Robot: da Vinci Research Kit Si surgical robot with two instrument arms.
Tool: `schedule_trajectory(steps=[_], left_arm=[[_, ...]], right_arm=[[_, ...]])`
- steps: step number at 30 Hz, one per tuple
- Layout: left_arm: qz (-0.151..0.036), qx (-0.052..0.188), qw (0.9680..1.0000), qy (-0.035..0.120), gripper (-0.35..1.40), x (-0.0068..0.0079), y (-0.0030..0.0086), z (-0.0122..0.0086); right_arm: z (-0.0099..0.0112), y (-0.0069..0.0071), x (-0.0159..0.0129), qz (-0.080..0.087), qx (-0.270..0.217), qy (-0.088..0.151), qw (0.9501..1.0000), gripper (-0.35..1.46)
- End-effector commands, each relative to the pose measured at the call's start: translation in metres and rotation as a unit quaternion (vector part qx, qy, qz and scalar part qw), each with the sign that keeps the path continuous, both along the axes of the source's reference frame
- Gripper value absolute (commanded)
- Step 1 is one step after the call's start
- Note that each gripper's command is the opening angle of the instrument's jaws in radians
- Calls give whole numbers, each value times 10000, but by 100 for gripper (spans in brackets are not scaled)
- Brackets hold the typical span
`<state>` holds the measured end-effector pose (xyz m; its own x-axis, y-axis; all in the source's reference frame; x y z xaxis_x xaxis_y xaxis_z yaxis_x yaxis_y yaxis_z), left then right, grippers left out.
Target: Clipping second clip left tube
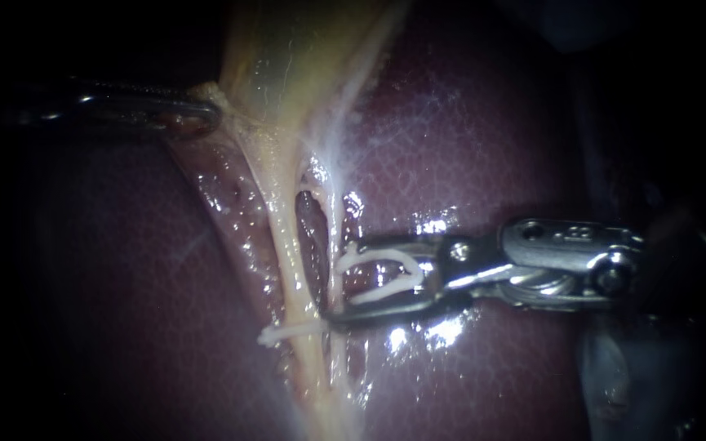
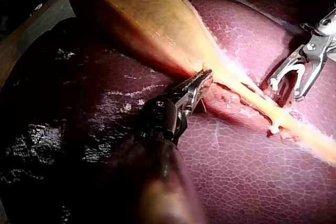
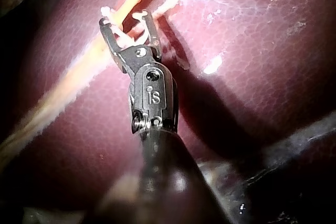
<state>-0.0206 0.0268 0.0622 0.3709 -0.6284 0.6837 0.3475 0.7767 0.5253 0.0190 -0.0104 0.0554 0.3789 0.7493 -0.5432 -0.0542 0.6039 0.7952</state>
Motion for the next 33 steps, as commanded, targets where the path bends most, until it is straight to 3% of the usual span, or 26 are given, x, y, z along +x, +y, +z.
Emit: schedule_trajectory(steps=[1,10,21,33], left_arm=[[-1,-3,10000,2,-35,0,0,0],[-4,-8,10000,6,-35,-1,-2,1],[-5,-11,10000,8,-35,-1,-2,1],[-6,-12,10000,9,-35,-1,-3,2]], right_arm=[[2,0,2,10,45,5,10000,49],[33,-7,10,-6,352,5,9994,49],[71,-14,11,-181,659,193,9975,49],[75,-12,34,-163,1108,868,9899,48]])
